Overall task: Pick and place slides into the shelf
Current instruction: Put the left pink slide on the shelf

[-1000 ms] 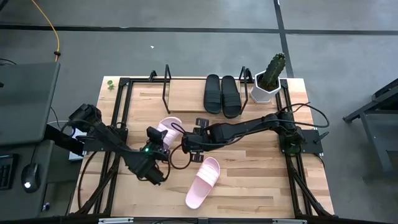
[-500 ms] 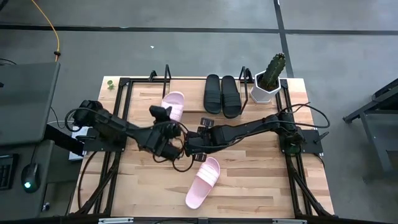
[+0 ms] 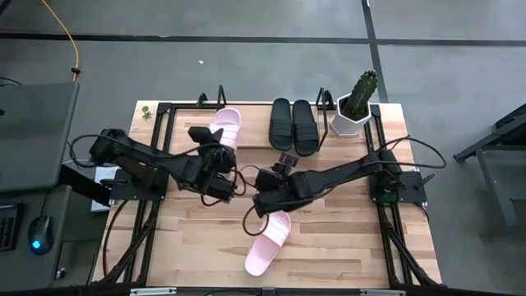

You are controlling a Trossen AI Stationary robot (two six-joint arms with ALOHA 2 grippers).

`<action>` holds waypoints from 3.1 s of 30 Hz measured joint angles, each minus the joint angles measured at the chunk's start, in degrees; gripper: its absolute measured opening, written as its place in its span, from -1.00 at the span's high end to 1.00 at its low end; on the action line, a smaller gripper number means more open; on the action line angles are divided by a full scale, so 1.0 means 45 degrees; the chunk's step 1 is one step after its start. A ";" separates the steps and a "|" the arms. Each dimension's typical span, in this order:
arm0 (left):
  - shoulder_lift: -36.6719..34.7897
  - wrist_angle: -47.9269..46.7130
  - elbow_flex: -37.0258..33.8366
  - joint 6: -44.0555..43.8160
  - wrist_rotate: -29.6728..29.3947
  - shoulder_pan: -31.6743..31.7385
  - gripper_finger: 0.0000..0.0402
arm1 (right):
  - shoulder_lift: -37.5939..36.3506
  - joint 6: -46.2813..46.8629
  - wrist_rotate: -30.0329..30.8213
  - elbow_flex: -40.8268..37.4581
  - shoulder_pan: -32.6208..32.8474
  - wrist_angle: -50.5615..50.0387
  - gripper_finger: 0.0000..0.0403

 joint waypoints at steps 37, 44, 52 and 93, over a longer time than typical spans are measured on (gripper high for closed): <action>-0.1753 0.9706 -0.0388 0.9435 0.9524 0.6793 0.98 | -0.0923 0.4597 0.3226 -0.0010 0.2768 -0.3813 0.27; -0.1748 1.0606 -0.1511 0.9568 1.0441 0.7879 0.98 | -0.0923 0.4619 0.3210 -0.0010 0.2764 -0.3812 0.27; -0.1743 1.2153 -0.2856 0.9893 1.0949 0.8773 0.98 | -0.0923 0.4521 0.3215 -0.0010 0.2764 -0.3808 0.27; 0.0808 1.7763 -0.5712 1.1749 1.0056 0.9939 0.98 | -0.0913 0.4483 0.3196 -0.0010 0.2700 -0.3803 0.27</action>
